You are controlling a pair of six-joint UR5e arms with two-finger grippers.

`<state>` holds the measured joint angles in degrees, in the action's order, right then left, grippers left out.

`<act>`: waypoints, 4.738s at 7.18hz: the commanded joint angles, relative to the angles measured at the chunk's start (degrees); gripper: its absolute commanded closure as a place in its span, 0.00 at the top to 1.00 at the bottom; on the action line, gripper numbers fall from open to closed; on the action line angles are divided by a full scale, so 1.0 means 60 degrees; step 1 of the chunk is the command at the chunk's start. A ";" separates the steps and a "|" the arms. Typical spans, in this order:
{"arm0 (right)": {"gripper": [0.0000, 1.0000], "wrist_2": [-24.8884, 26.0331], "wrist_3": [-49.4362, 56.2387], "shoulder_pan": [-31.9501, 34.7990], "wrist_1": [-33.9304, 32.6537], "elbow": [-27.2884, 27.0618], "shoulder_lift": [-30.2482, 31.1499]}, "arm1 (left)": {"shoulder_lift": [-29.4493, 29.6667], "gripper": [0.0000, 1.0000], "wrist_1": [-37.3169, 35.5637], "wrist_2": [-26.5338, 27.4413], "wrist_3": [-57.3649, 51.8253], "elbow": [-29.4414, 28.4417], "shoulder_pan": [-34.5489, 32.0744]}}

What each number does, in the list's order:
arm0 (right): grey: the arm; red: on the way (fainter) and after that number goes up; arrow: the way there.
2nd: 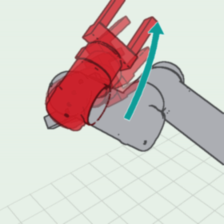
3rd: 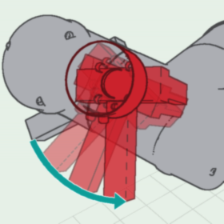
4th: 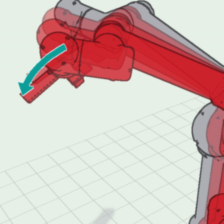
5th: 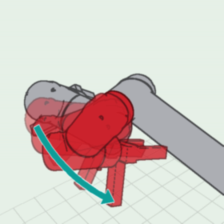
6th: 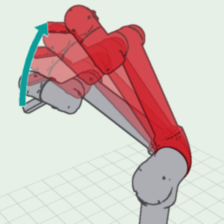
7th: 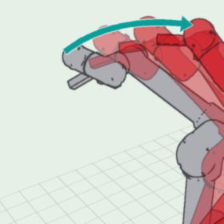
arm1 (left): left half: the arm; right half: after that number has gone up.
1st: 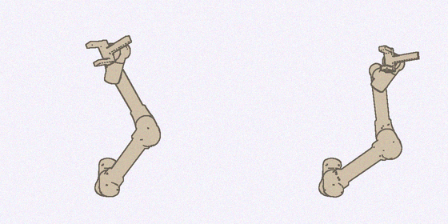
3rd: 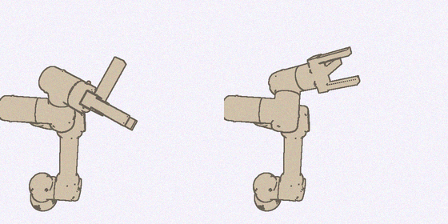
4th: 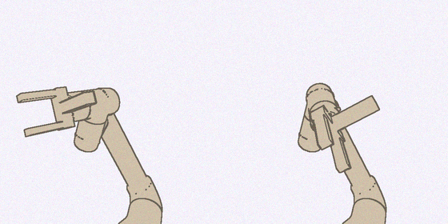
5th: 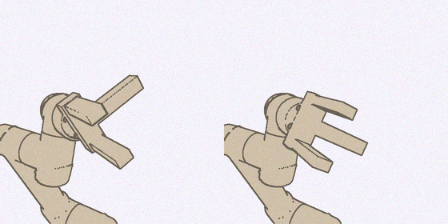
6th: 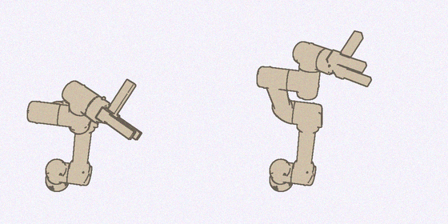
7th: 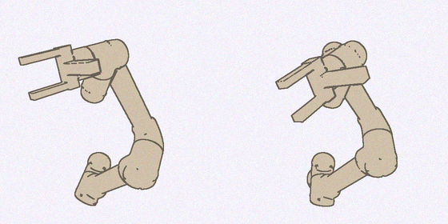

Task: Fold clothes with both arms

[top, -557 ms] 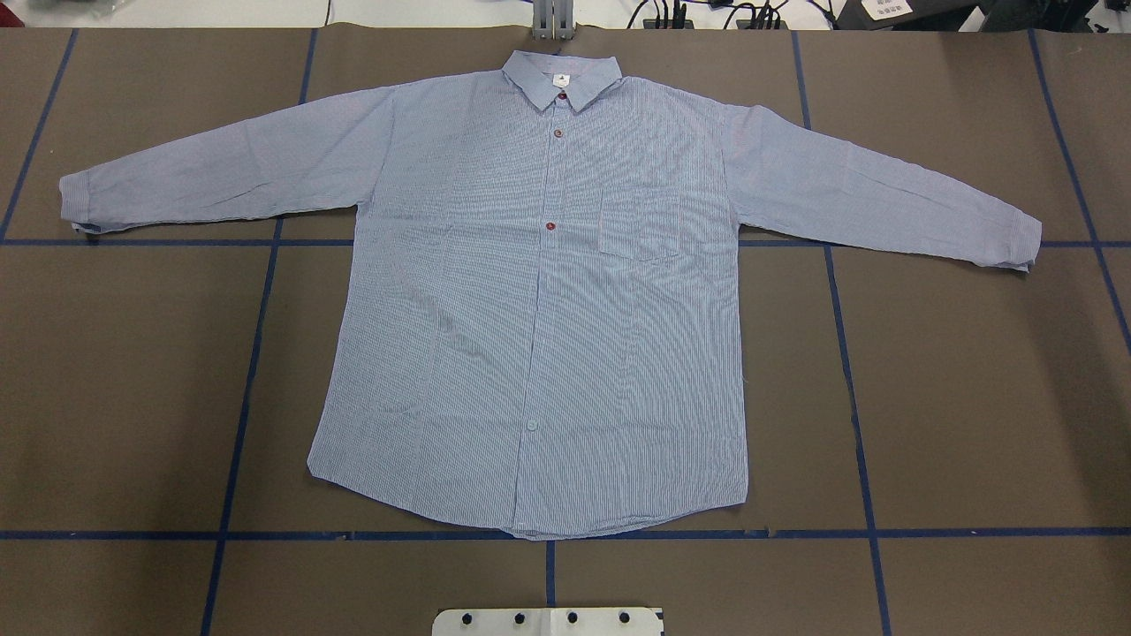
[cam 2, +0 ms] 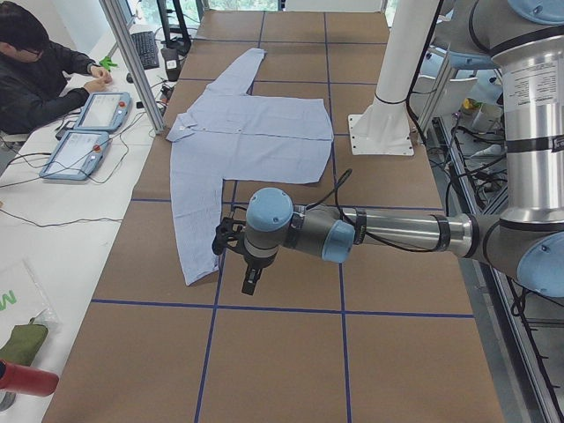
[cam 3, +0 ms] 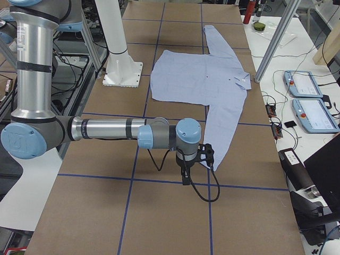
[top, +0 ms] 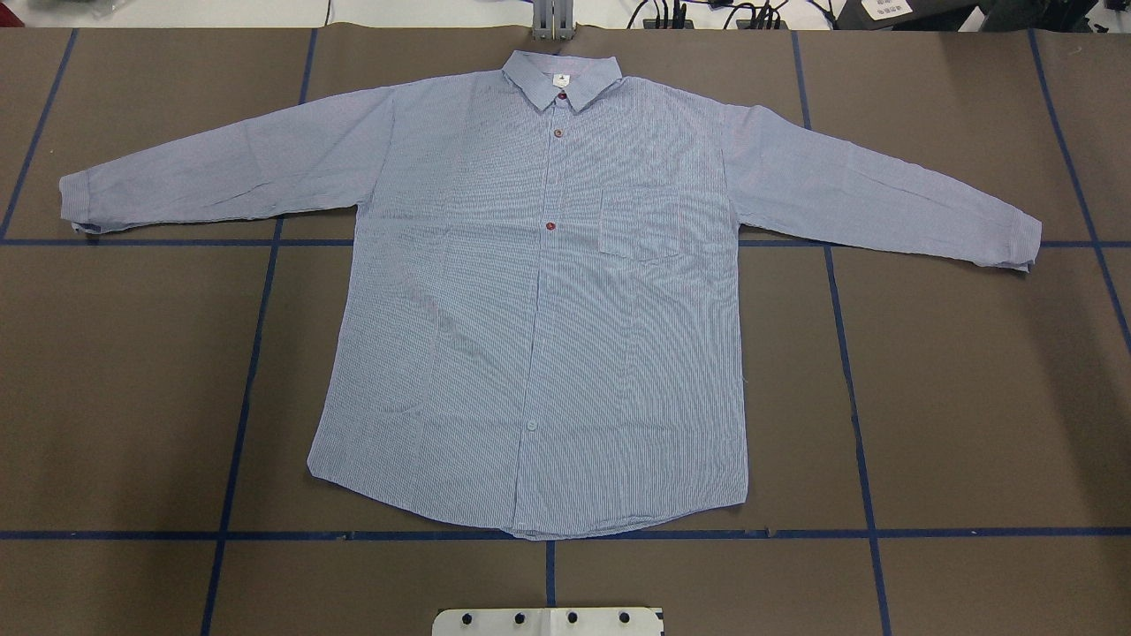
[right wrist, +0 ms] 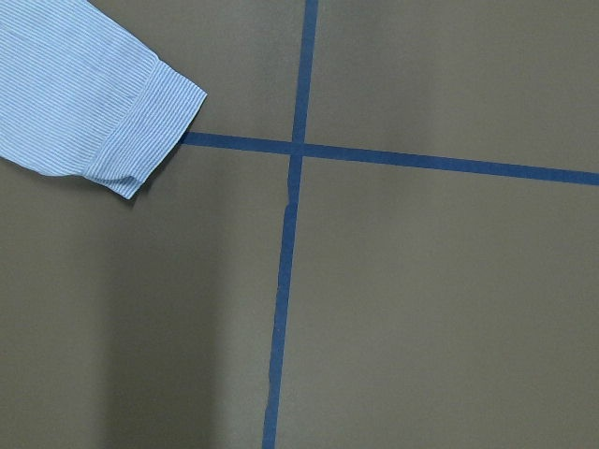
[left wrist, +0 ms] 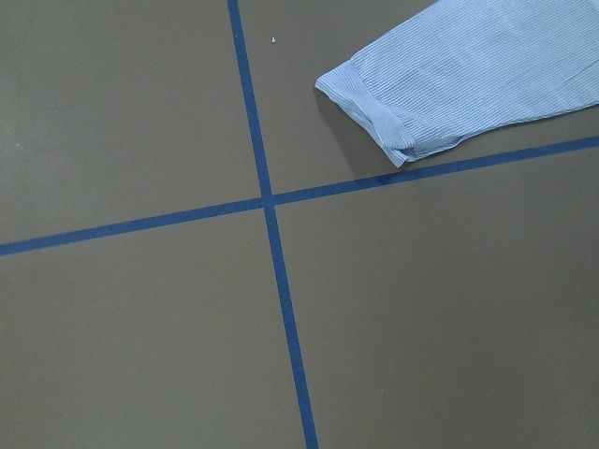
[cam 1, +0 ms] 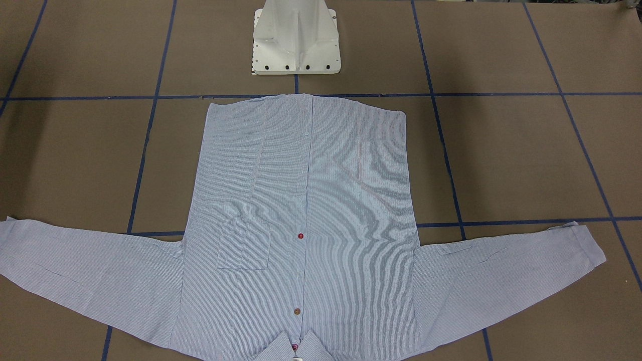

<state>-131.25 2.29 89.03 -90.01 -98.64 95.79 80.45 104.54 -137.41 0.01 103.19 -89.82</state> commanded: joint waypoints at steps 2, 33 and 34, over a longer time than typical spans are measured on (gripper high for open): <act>1.00 -0.0010 -0.0001 0.0000 -0.0013 -0.0636 0.0002 | 0.0271 1.00 0.0301 -0.0023 0.0115 0.0058 0.0000; 0.63 0.3682 -0.9054 -0.4717 1.0022 0.4077 -0.1141 | 0.2602 1.00 0.2909 0.0152 0.0248 -0.1641 -0.0381; 0.48 0.3682 -0.9068 -0.4717 1.0022 0.4077 -0.1141 | 0.2602 1.00 0.2909 0.0152 0.0248 -0.1641 -0.0381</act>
<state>-109.24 -52.03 60.80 -29.88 -74.20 88.95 96.06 121.99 -136.48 1.49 93.34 -92.11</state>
